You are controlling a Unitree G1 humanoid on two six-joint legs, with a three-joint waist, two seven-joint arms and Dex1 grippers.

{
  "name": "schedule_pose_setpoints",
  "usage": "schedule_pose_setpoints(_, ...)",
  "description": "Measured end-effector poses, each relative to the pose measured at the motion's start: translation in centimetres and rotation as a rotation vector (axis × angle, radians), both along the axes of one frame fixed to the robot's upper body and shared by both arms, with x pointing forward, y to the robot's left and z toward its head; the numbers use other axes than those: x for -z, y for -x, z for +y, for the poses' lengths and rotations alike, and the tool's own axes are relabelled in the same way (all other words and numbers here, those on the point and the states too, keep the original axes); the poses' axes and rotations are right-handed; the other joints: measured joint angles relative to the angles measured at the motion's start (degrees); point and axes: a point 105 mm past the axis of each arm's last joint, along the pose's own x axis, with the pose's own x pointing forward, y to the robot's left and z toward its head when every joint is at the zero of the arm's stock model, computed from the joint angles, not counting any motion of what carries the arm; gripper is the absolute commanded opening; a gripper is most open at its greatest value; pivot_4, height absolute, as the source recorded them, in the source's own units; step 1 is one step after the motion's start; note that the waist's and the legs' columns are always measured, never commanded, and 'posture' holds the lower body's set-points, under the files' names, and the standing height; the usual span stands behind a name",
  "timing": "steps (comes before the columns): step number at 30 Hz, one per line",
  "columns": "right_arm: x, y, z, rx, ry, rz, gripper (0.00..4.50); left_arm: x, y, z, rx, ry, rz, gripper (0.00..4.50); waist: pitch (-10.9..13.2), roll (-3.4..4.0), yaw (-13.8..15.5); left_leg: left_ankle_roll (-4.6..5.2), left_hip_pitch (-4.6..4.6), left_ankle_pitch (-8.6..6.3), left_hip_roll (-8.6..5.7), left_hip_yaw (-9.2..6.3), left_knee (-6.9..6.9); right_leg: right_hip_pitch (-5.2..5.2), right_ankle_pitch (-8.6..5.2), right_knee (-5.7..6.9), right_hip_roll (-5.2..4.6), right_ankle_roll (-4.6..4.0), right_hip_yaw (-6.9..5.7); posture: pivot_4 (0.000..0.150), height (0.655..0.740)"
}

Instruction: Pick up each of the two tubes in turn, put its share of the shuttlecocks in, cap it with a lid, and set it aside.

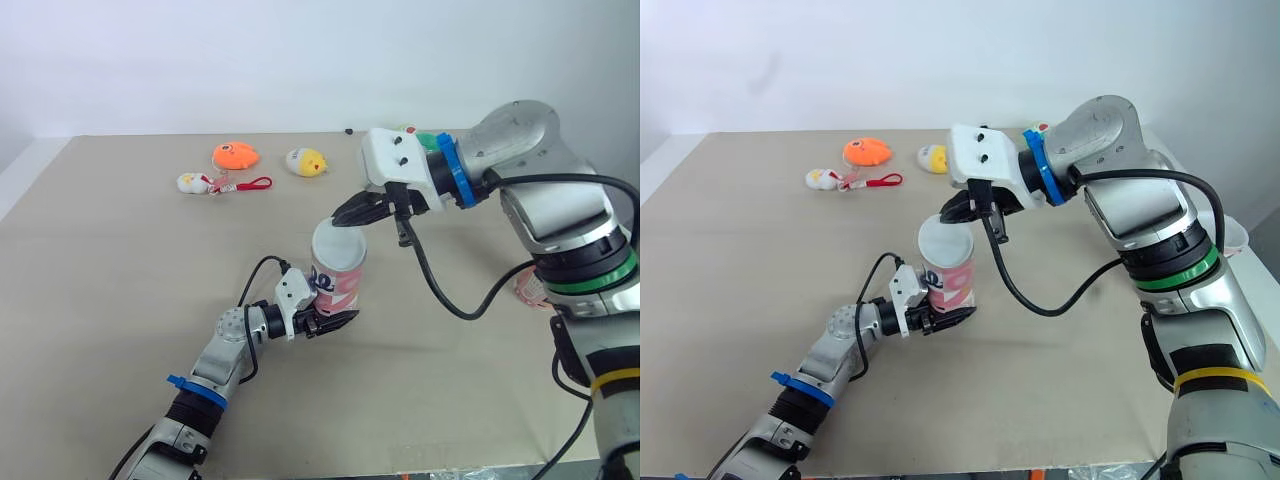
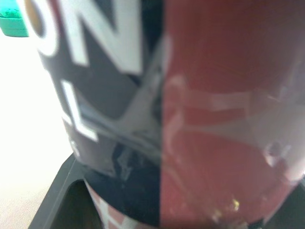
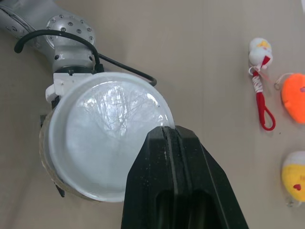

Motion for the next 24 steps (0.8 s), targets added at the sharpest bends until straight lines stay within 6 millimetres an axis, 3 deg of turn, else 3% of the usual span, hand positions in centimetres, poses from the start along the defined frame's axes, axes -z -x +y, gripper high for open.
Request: schedule_pose_setpoints(24, 0.12, 0.38, -0.03, -0.013, 0.043, -0.027, 0.02, 0.00, 0.03, -0.06, -0.001, 0.003, 0.001, 2.99, 0.0, 0.00, 0.0, 0.00, -0.01, 0.00, -0.01, 0.00, -0.02, -0.01, -0.04, 0.00, -0.02, -0.03, 0.00, 0.150, 0.7400)
